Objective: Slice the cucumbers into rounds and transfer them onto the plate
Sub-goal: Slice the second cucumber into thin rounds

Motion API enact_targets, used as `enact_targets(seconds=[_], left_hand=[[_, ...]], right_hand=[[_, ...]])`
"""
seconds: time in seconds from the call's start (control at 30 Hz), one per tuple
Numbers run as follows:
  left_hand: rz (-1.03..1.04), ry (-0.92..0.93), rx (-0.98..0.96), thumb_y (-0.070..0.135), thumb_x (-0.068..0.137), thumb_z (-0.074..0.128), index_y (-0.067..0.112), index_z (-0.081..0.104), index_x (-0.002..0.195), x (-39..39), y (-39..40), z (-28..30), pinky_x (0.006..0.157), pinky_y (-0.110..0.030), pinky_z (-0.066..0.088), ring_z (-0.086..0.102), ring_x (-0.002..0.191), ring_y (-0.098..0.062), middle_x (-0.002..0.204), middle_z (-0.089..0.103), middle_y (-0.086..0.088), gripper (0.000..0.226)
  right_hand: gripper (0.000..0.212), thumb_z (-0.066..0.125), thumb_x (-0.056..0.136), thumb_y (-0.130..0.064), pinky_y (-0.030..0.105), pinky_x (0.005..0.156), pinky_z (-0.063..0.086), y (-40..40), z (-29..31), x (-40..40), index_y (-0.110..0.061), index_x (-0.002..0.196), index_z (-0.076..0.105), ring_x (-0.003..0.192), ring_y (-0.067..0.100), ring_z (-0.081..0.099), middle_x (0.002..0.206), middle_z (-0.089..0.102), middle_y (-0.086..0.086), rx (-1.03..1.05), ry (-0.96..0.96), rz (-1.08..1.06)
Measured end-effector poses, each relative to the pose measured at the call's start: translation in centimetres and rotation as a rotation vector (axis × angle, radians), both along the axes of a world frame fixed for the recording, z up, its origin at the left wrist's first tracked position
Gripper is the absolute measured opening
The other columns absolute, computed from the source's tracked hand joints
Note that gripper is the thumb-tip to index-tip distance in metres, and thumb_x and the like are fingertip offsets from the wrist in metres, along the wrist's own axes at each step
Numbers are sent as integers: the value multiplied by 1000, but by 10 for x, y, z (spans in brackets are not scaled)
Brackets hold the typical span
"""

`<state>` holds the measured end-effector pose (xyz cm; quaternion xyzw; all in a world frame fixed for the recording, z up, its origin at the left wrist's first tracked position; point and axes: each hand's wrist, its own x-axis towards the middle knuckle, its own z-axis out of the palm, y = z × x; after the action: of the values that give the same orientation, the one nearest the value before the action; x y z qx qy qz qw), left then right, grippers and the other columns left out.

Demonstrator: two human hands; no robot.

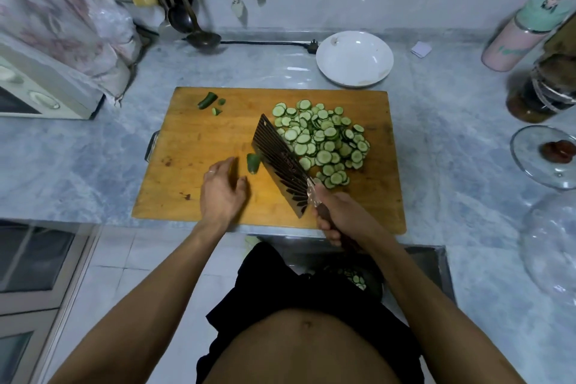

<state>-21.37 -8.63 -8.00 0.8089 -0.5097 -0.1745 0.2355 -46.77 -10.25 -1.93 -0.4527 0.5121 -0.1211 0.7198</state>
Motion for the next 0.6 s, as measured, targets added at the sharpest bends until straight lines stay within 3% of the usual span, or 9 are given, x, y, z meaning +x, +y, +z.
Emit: enact_targets(seconds=[0.27, 0.43, 0.6], left_hand=[[-28, -15, 30, 40, 86, 67, 20, 49, 141, -12, -22, -2, 103, -43, 42, 47, 124, -32, 134, 57, -11, 61], [-232, 94, 38, 31, 73, 65, 28, 51, 140, -30, -31, 2, 110, -37, 35, 43, 128, -21, 138, 54, 0, 69], [-251, 84, -16, 32, 75, 73, 21, 71, 114, -37, -34, -4, 100, -34, 41, 52, 115, -22, 118, 65, 0, 40]], right_hand=[[56, 38, 98, -61, 23, 42, 35, -12, 3, -19, -10, 81, 54, 41, 12, 38, 56, 46, 0, 36, 35, -64], [57, 37, 98, -62, 21, 40, 33, -12, 1, -10, -11, 78, 54, 38, 13, 37, 53, 45, 0, 80, 19, -86], [59, 38, 95, -65, 23, 40, 34, -16, 2, 2, -9, 82, 52, 38, 14, 37, 54, 45, 2, 81, -18, -113]])
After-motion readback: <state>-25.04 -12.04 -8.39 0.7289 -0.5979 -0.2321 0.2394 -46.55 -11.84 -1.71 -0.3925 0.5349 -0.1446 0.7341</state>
